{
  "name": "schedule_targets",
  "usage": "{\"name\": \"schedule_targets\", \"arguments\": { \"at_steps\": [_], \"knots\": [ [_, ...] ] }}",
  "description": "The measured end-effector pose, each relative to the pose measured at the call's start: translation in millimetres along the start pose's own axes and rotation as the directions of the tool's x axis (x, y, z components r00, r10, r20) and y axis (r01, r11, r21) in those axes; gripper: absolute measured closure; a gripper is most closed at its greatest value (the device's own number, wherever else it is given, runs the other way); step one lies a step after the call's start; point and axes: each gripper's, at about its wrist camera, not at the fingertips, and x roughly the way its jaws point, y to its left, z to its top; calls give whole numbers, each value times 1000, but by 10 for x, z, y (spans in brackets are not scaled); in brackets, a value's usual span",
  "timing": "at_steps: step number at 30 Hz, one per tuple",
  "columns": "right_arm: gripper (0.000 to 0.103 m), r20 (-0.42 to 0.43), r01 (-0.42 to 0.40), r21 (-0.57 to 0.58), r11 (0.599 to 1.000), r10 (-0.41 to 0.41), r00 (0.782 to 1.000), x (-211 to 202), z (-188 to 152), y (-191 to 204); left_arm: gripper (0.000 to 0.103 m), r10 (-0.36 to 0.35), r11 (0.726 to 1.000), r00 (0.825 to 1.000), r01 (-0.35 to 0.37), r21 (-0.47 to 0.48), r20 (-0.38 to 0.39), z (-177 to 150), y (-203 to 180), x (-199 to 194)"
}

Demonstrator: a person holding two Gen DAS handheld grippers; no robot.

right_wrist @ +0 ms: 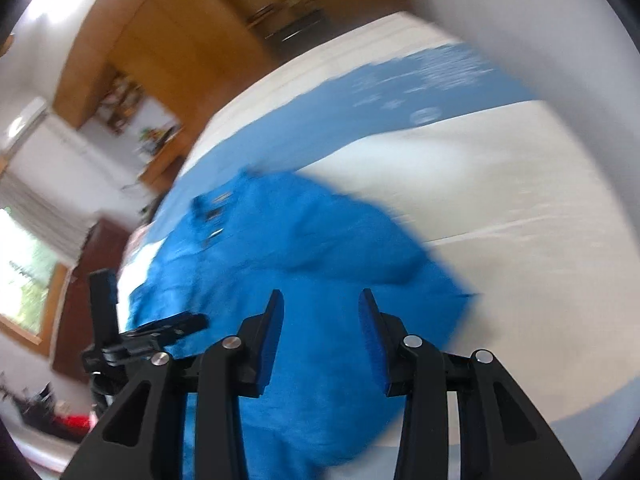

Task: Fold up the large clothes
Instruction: 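Grasp the folded sleeve cuff with the left tool, lay it down, release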

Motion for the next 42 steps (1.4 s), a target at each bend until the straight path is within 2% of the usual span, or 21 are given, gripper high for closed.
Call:
{"name": "schedule_targets", "arguments": {
  "at_steps": [1, 2, 4, 6, 7, 9, 11, 13, 15, 18, 21, 24, 28, 31, 33, 35, 37, 41, 42],
  "knots": [
    [63, 6, 25, 11, 1000, -25, 1000, -17, 2, -82, 36, -21, 1000, 1000, 21, 0, -12, 18, -32, 43],
    [63, 6, 37, 22, 999, -37, 999, -14, 7, -155, 39, -25, 1000, 1000, 25, 2, -10, 21, -56, 49],
    [63, 1, 40, 47, 998, -40, 999, 1, 22, -277, 71, -65, 998, 998, 65, 16, 2, 7, -119, 21],
    [63, 7, 38, 75, 996, -39, 999, 30, 47, -386, 82, -80, 997, 996, 79, 22, 40, -33, -151, -78],
    [63, 14, 31, 88, 996, -32, 999, 31, 66, -434, 83, -76, 997, 994, 73, 39, 83, -62, -168, -194],
    [63, 25, 16, 113, 993, -19, 1000, 59, 91, -495, 83, -67, 997, 985, 60, 46, 157, -91, -137, -410],
    [63, 32, -1, 128, 992, -3, 999, 71, 97, -542, 84, -53, 999, 970, 48, 23, 239, -78, -17, -705],
    [63, 26, -16, 130, 991, 12, 1000, 104, 98, -531, 84, 3, 1000, 948, 4, -21, 318, -65, 174, -999],
    [63, 12, -44, 133, 990, 43, 999, 176, 113, -498, 84, 56, 998, 931, -40, -53, 360, -9, 324, -1170],
    [63, -35, -111, 125, 986, 116, 993, 355, 124, -376, 84, 145, 986, 916, -101, -134, 375, 53, 640, -1332],
    [60, -99, -196, 117, 974, 207, 973, 621, 146, -148, 84, 237, 966, 895, -175, -192, 379, 81, 872, -1375],
    [59, -147, -218, 81, 973, 228, 963, 844, 150, 112, 84, 292, 948, 883, -214, -236, 368, 98, 1051, -1368],
    [59, -198, -196, 42, 980, 200, 960, 1111, 137, 405, 83, 350, 922, 871, -256, -290, 344, 103, 1297, -1348],
    [59, -229, -99, -3, 995, 96, 969, 1257, 70, 525, 83, 378, 905, 883, -290, -312, 278, 171, 1469, -1185],
    [62, -232, -61, -22, 998, 54, 971, 1292, 28, 536, 82, 396, 893, 888, -314, -321, 233, 127, 1582, -1064],
    [64, -245, -53, -16, 998, 48, 968, 1331, 14, 491, 78, 403, 887, 892, -325, -327, 206, 94, 1710, -943],
    [66, -248, -41, -25, 999, 34, 968, 1347, -9, 494, 73, 400, 890, 893, -324, -322, 208, 52, 1762, -906],
    [66, -230, 35, -123, 992, -63, 971, 1382, -42, 637, 66, 428, 884, 878, -358, -300, 213, -15, 1765, -923],
    [65, -230, 44, -138, 989, -75, 970, 1373, -36, 663, 63, 423, 885, 881, -352, -305, 212, -18, 1779, -948]
  ]
}}
